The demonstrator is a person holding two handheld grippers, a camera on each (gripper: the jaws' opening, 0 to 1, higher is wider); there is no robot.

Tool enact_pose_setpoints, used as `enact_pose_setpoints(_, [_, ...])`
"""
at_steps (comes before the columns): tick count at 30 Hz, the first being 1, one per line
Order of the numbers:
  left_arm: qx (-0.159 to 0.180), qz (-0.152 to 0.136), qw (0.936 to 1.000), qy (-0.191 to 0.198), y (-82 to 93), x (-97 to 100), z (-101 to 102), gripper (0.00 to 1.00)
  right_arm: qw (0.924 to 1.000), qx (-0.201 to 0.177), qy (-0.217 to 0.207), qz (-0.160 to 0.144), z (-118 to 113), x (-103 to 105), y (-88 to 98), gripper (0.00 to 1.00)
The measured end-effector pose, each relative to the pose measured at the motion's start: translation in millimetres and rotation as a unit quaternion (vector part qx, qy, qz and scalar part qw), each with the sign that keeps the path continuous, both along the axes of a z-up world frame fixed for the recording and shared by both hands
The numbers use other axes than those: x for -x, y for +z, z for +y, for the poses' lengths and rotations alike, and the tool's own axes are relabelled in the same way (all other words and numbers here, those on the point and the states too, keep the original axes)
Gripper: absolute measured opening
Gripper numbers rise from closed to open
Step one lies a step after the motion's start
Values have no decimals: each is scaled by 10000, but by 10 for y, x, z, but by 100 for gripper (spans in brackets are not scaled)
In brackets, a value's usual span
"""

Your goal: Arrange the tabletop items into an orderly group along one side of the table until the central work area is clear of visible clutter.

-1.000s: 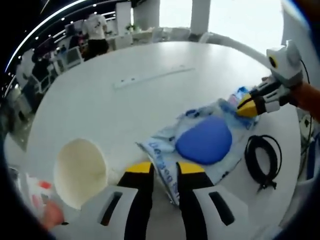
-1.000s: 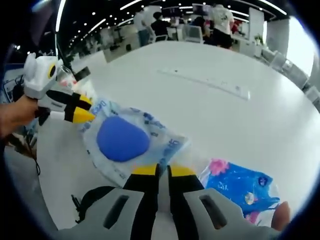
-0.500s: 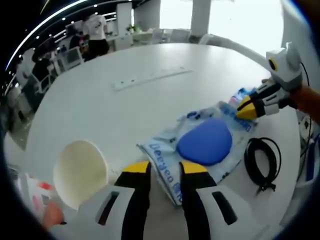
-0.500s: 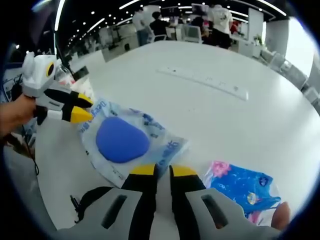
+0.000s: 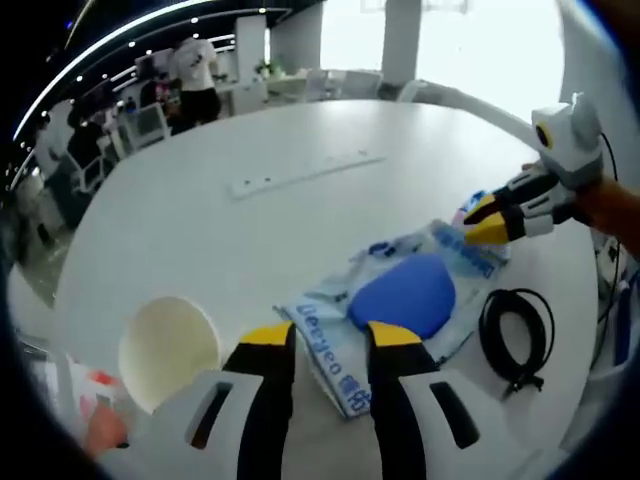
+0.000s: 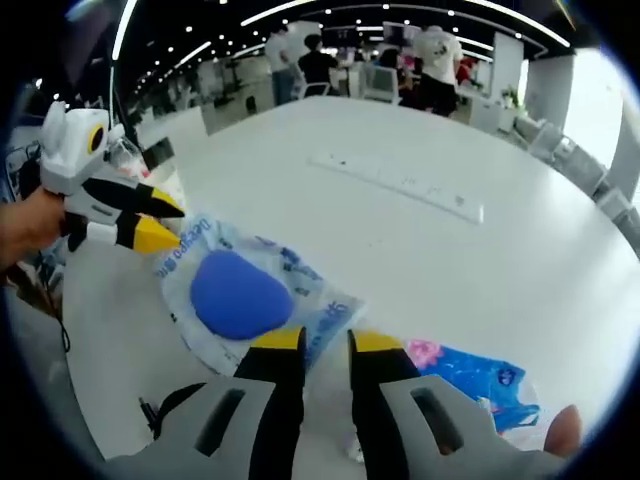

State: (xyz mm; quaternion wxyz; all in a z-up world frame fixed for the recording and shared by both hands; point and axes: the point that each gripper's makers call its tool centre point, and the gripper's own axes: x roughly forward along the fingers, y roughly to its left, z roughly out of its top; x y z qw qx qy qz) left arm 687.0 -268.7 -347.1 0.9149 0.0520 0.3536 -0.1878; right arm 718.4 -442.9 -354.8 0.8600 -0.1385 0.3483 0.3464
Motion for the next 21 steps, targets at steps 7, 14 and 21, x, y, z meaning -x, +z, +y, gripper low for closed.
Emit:
enact_pose_setpoints(7, [356,-458,9982,-174,265,6,-201,31,9993,-221,-5,-304,69,-46,200,19])
enact_pose_setpoints(14, [668,-931,9921,-519,494,167,-418,33,9958,-491,197,-741,168,-11,484,24])
enact_pose_setpoints(21, [896,-958,9892,-649,494,458,-498,33,9921,-646,311,-1028,156,135,671,30])
